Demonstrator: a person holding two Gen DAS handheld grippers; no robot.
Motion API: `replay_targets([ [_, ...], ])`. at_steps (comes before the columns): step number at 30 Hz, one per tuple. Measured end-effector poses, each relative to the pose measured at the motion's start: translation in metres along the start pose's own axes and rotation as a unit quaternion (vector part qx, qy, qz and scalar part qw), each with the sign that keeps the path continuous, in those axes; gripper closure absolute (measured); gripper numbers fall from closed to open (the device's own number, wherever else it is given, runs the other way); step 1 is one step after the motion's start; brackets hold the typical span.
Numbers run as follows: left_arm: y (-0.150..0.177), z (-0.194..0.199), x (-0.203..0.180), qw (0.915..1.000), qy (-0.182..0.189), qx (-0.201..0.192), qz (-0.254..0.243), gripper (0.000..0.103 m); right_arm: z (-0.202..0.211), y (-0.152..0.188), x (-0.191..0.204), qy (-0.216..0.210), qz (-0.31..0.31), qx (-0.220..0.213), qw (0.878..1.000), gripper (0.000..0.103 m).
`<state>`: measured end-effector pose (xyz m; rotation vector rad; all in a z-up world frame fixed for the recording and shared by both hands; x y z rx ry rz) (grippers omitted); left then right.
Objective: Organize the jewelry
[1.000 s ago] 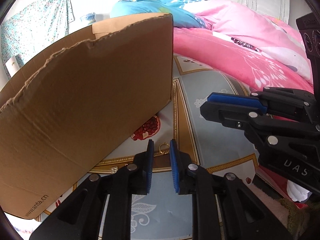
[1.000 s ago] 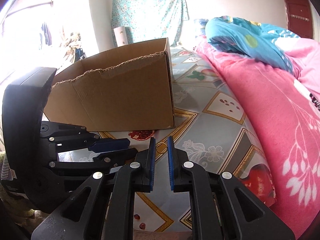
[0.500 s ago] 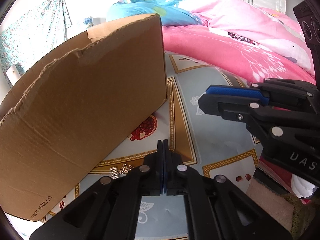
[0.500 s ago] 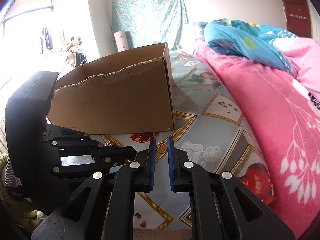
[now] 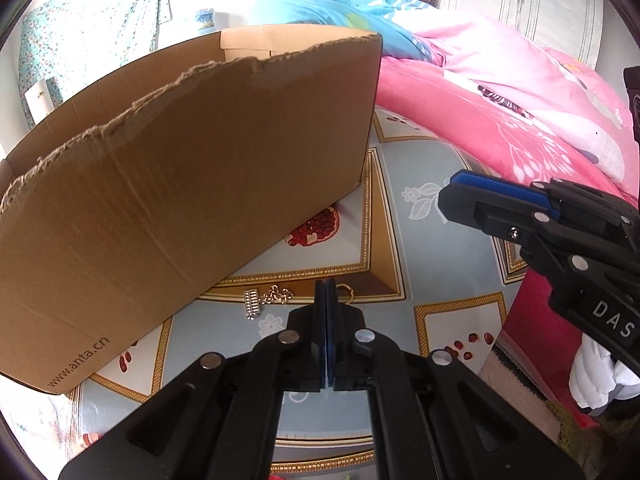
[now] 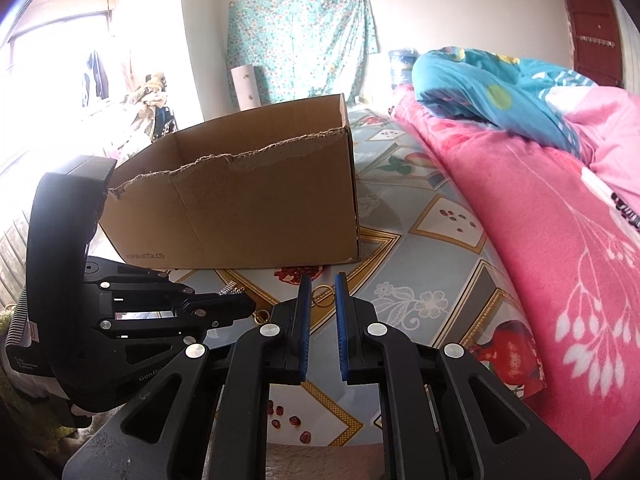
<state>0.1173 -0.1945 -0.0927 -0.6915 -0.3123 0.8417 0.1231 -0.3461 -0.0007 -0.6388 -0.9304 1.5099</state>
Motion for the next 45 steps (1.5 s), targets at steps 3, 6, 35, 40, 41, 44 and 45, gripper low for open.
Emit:
replay_targets([
  [3,0.004,0.000,-0.001,1.0000,-0.003,0.001,-0.002,0.103,0.005,0.000,0.003,-0.001,0.001,-0.002,1.000,0.093],
  [6,0.006,0.002,-0.003,1.0000,0.000,0.003,-0.001,0.103,0.008,0.001,0.005,0.000,0.001,-0.003,1.000,0.093],
  [35,0.000,-0.006,0.000,0.9994,-0.031,-0.013,0.006,0.093,0.007,0.003,0.003,-0.004,-0.027,-0.014,1.000,0.093],
  [40,0.001,-0.004,0.003,0.9995,-0.027,-0.013,0.009,0.093,0.011,0.001,0.007,0.002,-0.029,-0.022,0.999,0.093],
  [41,0.001,-0.003,0.004,0.9995,-0.025,-0.015,0.012,0.093,0.012,0.001,0.008,0.003,-0.029,-0.024,0.999,0.093],
  [44,0.001,0.008,0.006,0.9994,-0.018,-0.027,0.017,0.093,0.017,-0.003,0.011,0.006,-0.027,-0.031,0.999,0.093],
  [45,-0.001,0.015,0.006,0.9992,-0.014,-0.034,0.018,0.093,0.020,-0.006,0.013,0.007,-0.025,-0.035,0.999,0.093],
])
Point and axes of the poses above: each gripper's, at about its wrist camera, not at the fingertips, and z roughly against the way its jaws point, x to its left, y to its underside, the point moved 10 cm from there along -z, roughly the way its jaws point, and after that the axes turned 3 degrees about -x, right-handed, at the moved point
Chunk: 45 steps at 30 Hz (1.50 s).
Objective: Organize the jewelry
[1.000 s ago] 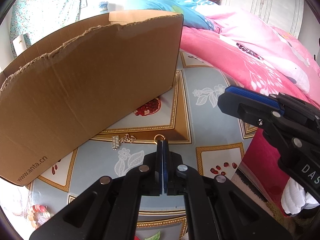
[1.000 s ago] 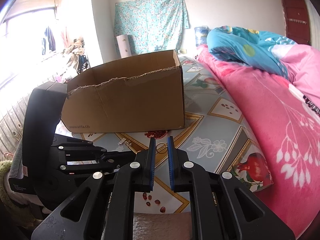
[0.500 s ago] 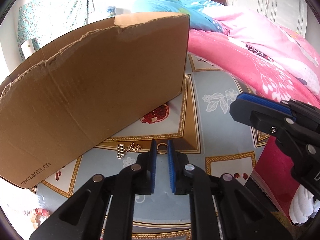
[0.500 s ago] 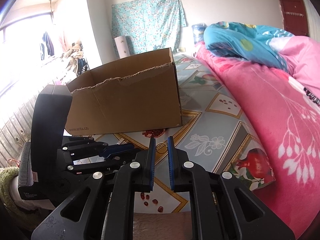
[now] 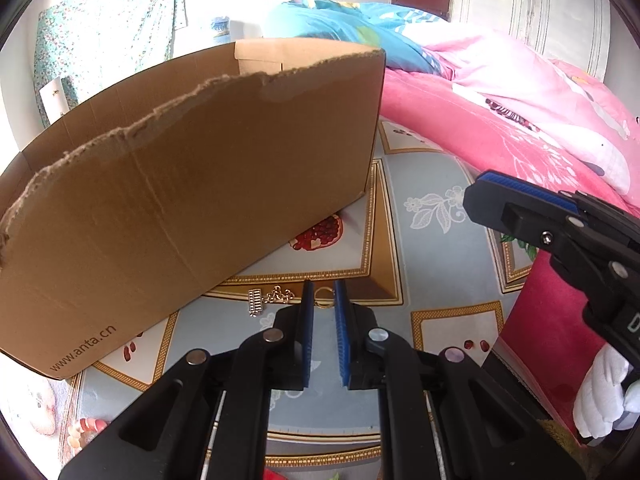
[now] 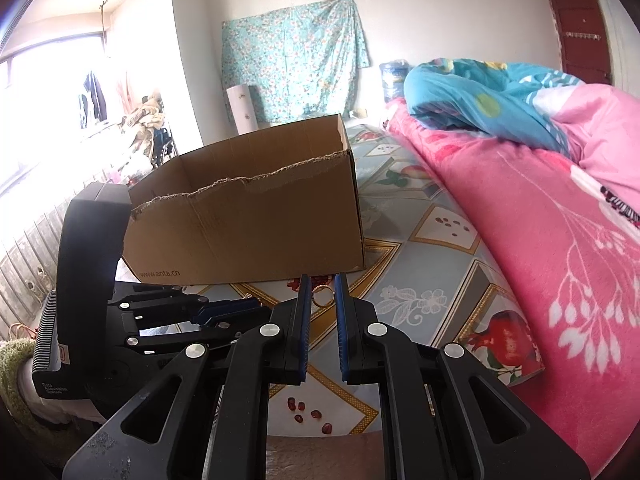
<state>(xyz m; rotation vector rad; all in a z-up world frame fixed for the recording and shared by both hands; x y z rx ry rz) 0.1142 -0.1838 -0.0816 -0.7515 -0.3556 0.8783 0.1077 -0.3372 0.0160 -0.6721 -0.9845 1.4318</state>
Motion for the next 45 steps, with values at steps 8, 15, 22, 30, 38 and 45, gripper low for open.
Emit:
replay_targets([
  [8,-0.043,0.072,0.009,0.9944,0.019,-0.104,0.009,0.093,0.014,-0.052,0.033,-0.021,0.037,-0.054,0.998,0.093],
  [15,-0.089,0.088,0.055,0.9891,-0.025,-0.143,0.021,0.093,-0.014,-0.103,0.064,-0.059,0.049,-0.069,0.995,0.093],
  [22,-0.108,0.048,0.111,0.9915,-0.049,-0.104,0.061,0.093,-0.079,-0.108,0.065,-0.076,-0.009,0.010,0.997,0.093],
  [30,-0.111,0.026,0.126,0.9930,-0.046,-0.079,0.075,0.092,-0.093,-0.103,0.068,-0.070,-0.019,0.044,0.996,0.088],
  [38,-0.112,0.049,0.130,0.9893,-0.059,-0.104,0.084,0.064,-0.065,-0.109,0.059,-0.065,-0.044,0.018,0.997,0.078],
  [45,-0.117,0.086,0.120,0.9842,-0.071,-0.134,0.092,0.050,-0.032,-0.117,0.056,-0.061,-0.053,-0.006,0.997,0.068],
])
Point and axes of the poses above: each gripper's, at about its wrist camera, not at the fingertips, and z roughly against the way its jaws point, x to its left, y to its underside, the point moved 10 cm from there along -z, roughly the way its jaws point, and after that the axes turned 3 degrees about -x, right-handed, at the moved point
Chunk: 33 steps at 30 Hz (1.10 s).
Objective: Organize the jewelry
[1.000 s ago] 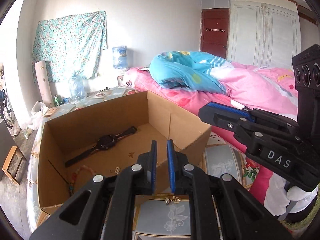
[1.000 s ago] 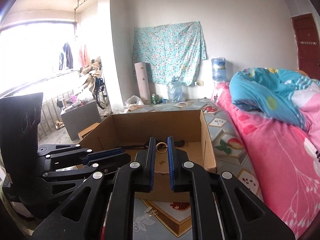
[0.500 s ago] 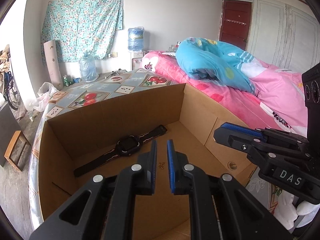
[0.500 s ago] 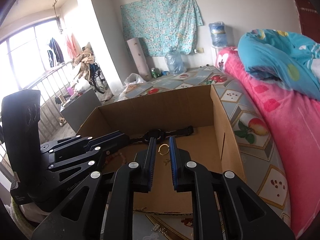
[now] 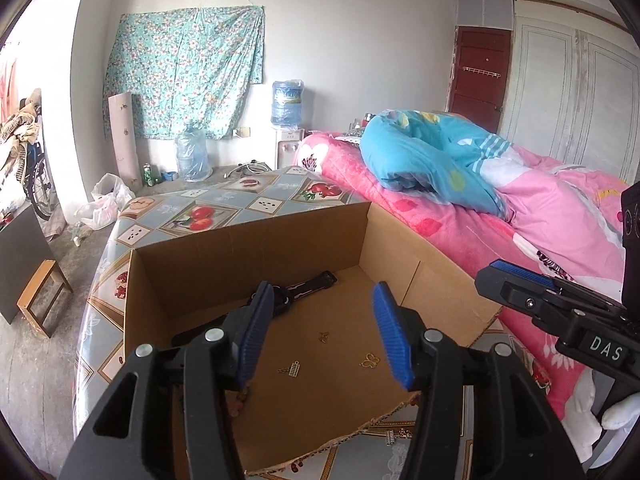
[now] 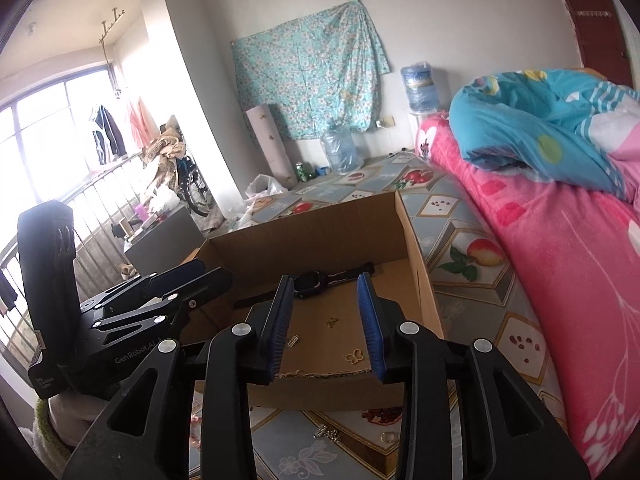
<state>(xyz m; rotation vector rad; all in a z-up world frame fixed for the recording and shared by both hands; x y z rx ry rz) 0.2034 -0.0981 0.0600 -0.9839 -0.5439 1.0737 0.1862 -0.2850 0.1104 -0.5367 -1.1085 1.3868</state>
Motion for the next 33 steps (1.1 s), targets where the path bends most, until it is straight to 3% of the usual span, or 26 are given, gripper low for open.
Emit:
replay_targets([
  [11,0.004,0.040,-0.018,0.9999,-0.007,-0.015,0.001,0.034,0.045,-0.001,-0.004,0.025,-0.011,-0.026,0.999,0.052],
  [21,0.019,0.065,-0.024,0.9996,-0.019,-0.021,-0.008,0.027,0.057,0.019,-0.023,0.072,-0.026,-0.012,0.997,0.050],
  [27,0.047,0.081,-0.035,0.9996,0.003,-0.014,-0.023,0.023,0.074,0.033,-0.054,0.098,-0.040,-0.017,0.994,0.050],
  [33,0.087,0.067,-0.058,0.9980,0.030,0.025,-0.049,0.020,0.052,0.068,-0.075,0.094,-0.048,0.035,0.994,0.053],
])
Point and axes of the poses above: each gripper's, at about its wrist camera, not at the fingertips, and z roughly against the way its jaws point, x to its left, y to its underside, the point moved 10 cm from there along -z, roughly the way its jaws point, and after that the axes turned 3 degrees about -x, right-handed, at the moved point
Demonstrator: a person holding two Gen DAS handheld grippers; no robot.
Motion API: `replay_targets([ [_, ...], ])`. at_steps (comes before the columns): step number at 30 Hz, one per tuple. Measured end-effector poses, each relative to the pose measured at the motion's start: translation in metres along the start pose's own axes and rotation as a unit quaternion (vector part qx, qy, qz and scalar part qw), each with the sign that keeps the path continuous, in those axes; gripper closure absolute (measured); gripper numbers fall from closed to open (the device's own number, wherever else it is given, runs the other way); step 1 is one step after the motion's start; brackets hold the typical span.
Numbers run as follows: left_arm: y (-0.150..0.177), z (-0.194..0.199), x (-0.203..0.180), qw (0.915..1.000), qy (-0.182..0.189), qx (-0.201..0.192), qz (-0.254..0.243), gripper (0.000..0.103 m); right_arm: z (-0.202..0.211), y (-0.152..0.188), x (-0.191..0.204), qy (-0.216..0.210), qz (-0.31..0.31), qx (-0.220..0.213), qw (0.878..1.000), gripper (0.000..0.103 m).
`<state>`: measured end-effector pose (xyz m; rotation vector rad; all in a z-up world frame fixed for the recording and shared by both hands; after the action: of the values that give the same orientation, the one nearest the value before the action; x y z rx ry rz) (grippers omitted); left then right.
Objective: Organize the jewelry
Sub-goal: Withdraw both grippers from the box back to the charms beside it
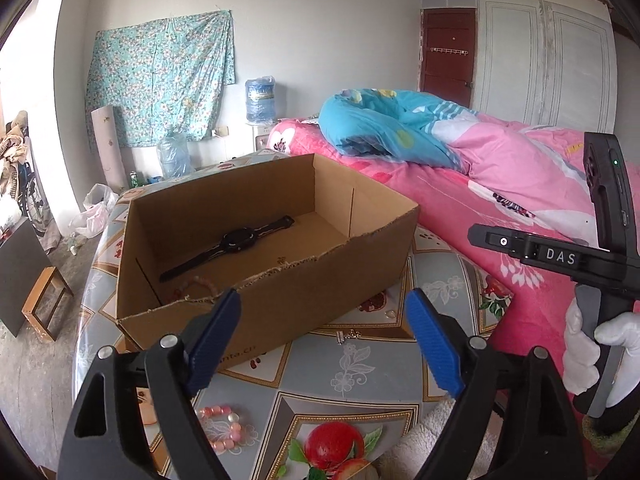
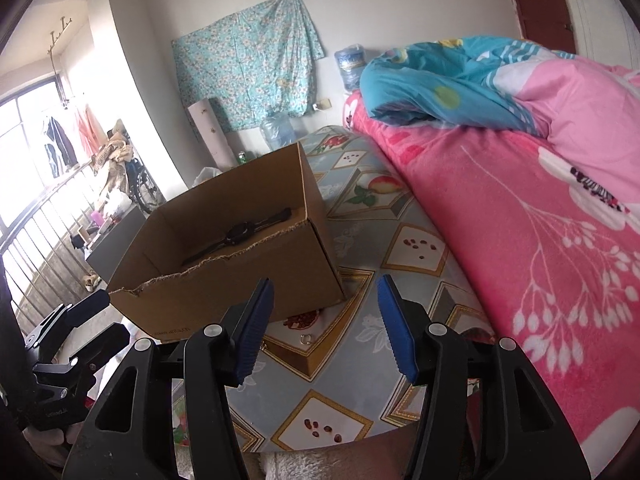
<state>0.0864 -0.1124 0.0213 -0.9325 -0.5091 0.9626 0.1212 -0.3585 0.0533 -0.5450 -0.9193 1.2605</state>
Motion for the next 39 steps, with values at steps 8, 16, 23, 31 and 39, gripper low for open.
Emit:
replay_targets([
  [8,0.042,-0.050,-0.006,0.9976,-0.001,0.069,0.005,0.020,-0.044,0.035,0.004,-0.012,0.010,0.056,0.998,0.064],
  [16,0.060,-0.080,0.000,0.9946,-0.016,0.103,-0.004,0.020,-0.061,0.048,0.012,-0.026,0.023,0.069,0.997,0.080],
  [23,0.059,-0.089,0.008,0.9948,-0.037,0.093,-0.017,0.020,-0.061,0.057,0.017,-0.038,0.045,0.072,0.996,0.092],
  [31,0.061,-0.093,0.006,0.9916,-0.066,0.090,-0.065,0.035,-0.069,0.079,0.012,-0.043,0.036,0.105,0.993,0.091],
  [39,0.064,-0.094,-0.019,0.9912,-0.015,0.083,-0.102,0.071,-0.073,0.079,0.006,-0.052,0.022,0.108,0.993,0.089],
])
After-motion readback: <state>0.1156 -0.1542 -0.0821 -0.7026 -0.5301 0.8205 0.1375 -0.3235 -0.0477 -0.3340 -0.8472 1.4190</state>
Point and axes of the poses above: each gripper's, at about its wrist camera, not at the fingertips, and z roughly against the way its jaws point, x to its left, y to its underside, the point moved 10 cm from there along -z, roughly the way its jaws point, and after that the axes turned 3 degrees about -x, right-handed, at the moved point
